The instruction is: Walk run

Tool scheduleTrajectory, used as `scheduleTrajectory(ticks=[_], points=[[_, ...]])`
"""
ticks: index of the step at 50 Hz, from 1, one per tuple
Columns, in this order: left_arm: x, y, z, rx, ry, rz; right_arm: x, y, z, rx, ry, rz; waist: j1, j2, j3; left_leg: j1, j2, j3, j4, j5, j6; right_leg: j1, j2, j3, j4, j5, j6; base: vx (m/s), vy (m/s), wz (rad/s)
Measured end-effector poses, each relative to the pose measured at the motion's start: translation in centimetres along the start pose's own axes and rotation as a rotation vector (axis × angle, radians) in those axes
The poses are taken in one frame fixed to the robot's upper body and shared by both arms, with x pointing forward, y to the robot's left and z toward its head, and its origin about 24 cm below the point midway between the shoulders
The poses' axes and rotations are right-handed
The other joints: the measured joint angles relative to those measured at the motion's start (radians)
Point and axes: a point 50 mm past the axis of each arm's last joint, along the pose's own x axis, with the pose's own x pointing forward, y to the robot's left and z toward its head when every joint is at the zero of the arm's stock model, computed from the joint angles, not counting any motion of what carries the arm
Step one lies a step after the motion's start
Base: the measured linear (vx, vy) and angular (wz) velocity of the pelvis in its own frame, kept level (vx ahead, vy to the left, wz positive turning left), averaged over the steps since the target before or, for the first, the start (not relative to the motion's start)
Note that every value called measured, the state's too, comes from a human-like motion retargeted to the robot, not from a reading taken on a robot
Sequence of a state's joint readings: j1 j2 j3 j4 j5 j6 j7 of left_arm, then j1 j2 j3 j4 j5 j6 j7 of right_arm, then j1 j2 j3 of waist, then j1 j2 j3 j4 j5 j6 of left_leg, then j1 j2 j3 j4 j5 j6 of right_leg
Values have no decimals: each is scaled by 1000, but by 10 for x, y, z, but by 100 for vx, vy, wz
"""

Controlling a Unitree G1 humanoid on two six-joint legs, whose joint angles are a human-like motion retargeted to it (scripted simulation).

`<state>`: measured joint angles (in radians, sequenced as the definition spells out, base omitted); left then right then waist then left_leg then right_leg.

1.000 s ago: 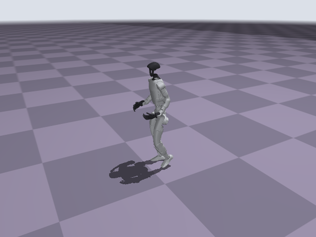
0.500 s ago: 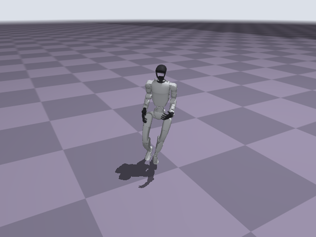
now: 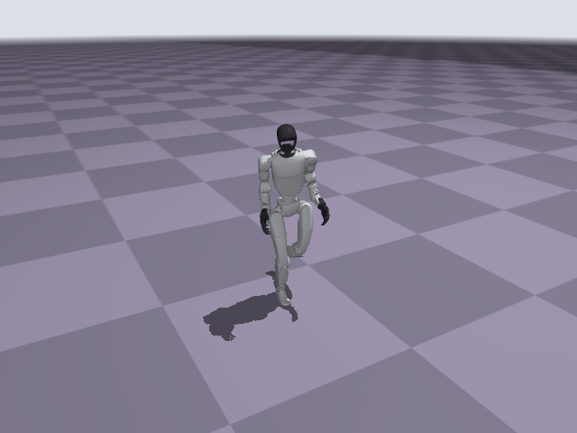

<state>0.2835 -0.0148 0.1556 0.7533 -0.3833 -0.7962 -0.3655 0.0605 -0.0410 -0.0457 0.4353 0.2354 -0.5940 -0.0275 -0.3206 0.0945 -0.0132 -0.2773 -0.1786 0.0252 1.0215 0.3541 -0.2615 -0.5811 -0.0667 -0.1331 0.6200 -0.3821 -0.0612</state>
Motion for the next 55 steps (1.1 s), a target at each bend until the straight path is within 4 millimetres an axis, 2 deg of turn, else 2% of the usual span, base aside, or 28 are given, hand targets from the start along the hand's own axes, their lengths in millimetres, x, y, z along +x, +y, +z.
scheduleTrajectory(ticks=[2,4,7,10,13,14,15,17,18,20,22,24,27,30,33,34,35,36,38,40,42,43,45,46,48,50,52,55], points=[[-29,18,-10,60,62,144,37,15,26,9,-117,62,44,4,22,-171,47,32,162,-164,77,83,55,3,-35,-32,-11,133,-35,-76],[-62,28,-21,59,138,235,64,28,59,30,-246,143,91,4,39,-340,148,98,236,-317,211,173,106,9,-91,-44,-29,165,-29,-80],[-103,44,-24,46,206,312,86,40,106,11,-430,253,224,-25,52,-516,242,204,96,-427,318,333,187,63,-235,25,-68,164,-21,-128],[-120,58,-13,81,158,393,85,35,128,-110,-512,303,369,-103,59,-600,254,312,-209,-485,399,504,199,105,-399,338,-50,168,-16,-104],[-98,56,1,108,10,428,68,8,103,-307,-381,238,432,-150,78,-537,185,294,-549,-504,361,646,162,26,-454,786,-14,190,-11,17],[-83,49,6,107,-45,415,59,-4,86,-348,-303,177,431,-161,91,-484,161,298,-612,-502,351,663,141,-2,-383,862,12,172,-17,93],[-67,41,11,103,-101,394,48,-17,68,-379,-221,105,425,-171,107,-422,141,318,-658,-496,347,667,116,-26,-272,906,43,181,-18,147],[-28,25,25,96,-207,324,22,-28,27,-362,-63,-1,345,-182,131,-328,91,328,-613,-487,467,622,95,-98,-10,906,57,200,-25,232],[-6,13,37,88,-273,283,-1,-31,-3,-345,60,-27,276,-167,125,-284,77,270,-538,-628,489,594,128,-154,78,906,34,226,-37,240],[34,-13,64,60,-411,198,-60,-39,-57,-327,366,-11,227,-92,111,-291,106,23,-412,-735,437,498,243,-202,210,871,-44,217,-47,136],[82,-39,111,1,-611,79,-115,-55,-88,-334,625,26,168,-59,117,-237,162,49,-347,-843,419,281,275,-154,427,708,11,174,-55,111],[112,-68,158,-51,-780,-85,-178,-79,-97,-359,854,85,164,-70,98,-138,152,42,-385,-883,385,102,175,-185,539,541,-29,162,-64,110],[119,-95,212,-56,-969,-300,-254,-100,-85,-399,1090,173,71,-93,70,46,111,8,-551,-816,345,-119,-9,-211,491,383,-38,224,-105,139],[107,-92,232,-13,-1032,-375,-285,-127,-57,-437,1120,116,-53,-17,35,247,165,-24,-766,-476,223,-241,-75,-218,201,347,47,191,-73,107],[91,-60,218,57,-929,-341,-269,-141,-39,-481,946,-51,-172,45,35,394,207,-97,-879,108,93,-256,-45,-126,-177,355,132,221,-106,17],[85,-48,208,79,-868,-321,-254,-139,-37,-485,851,-103,-198,54,52,411,232,-78,-802,167,56,-231,-19,-100,-260,335,163,188,-83,-63],[77,-35,196,101,-805,-300,-238,-135,-35,-481,751,-152,-220,61,76,416,265,-37,-675,170,22,-198,11,-85,-325,309,193,197,-86,-114],[70,-23,183,104,-748,-259,-212,-125,-37,-468,649,-167,-222,52,84,422,254,-13,-598,170,31,-172,6,-108,-330,306,159,213,-89,-132],[56,-5,150,98,-611,-180,-161,-100,-38,-431,460,-154,-222,28,81,429,174,-50,-483,170,35,-106,-4,-150,-309,378,16,226,-84,-132],[32,9,103,106,-425,-120,-113,-66,-32,-392,297,-71,-147,1,37,370,61,-10,-332,170,23,-71,15,-105,-162,247,-118,242,-77,-210],[-3,13,47,31,-172,-92,-65,-41,-16,-342,132,-24,-38,3,11,221,41,47,-54,49,106,-20,108,32,-20,97,-124,285,-67,-194],[-17,6,24,-72,-80,-90,-36,-35,2,-297,17,-20,20,8,3,105,103,83,97,-51,159,21,118,13,0,55,-139,241,-38,-143],[-40,-6,-3,-325,2,-65,10,-7,41,-205,-215,53,110,-20,-20,-65,204,204,209,-223,281,142,151,56,-37,8,-164,215,-18,-151],[-50,-4,-8,-394,16,-44,20,2,58,-196,-300,94,169,-25,-31,-139,227,250,184,-293,325,224,173,87,-97,21,-168,244,-5,-156],[-60,3,-8,-431,1,-2,32,9,89,-215,-434,168,236,-42,-37,-293,208,260,72,-369,363,376,204,81,-235,164,-161,240,-5,-76],[-59,14,4,-370,-67,52,34,12,105,-273,-480,249,312,-101,-43,-416,143,279,-162,-393,368,517,183,60,-383,507,-116,192,-26,-63],[-49,19,18,-327,-144,87,27,6,101,-350,-421,285,390,-160,-27,-419,141,345,-481,-430,387,622,137,26,-398,823,-54,271,-25,-67],[-15,9,45,-320,-290,61,8,-13,83,-442,-288,250,435,-218,76,-311,49,319,-815,-531,283,679,18,-87,-41,906,37,229,-23,39]])
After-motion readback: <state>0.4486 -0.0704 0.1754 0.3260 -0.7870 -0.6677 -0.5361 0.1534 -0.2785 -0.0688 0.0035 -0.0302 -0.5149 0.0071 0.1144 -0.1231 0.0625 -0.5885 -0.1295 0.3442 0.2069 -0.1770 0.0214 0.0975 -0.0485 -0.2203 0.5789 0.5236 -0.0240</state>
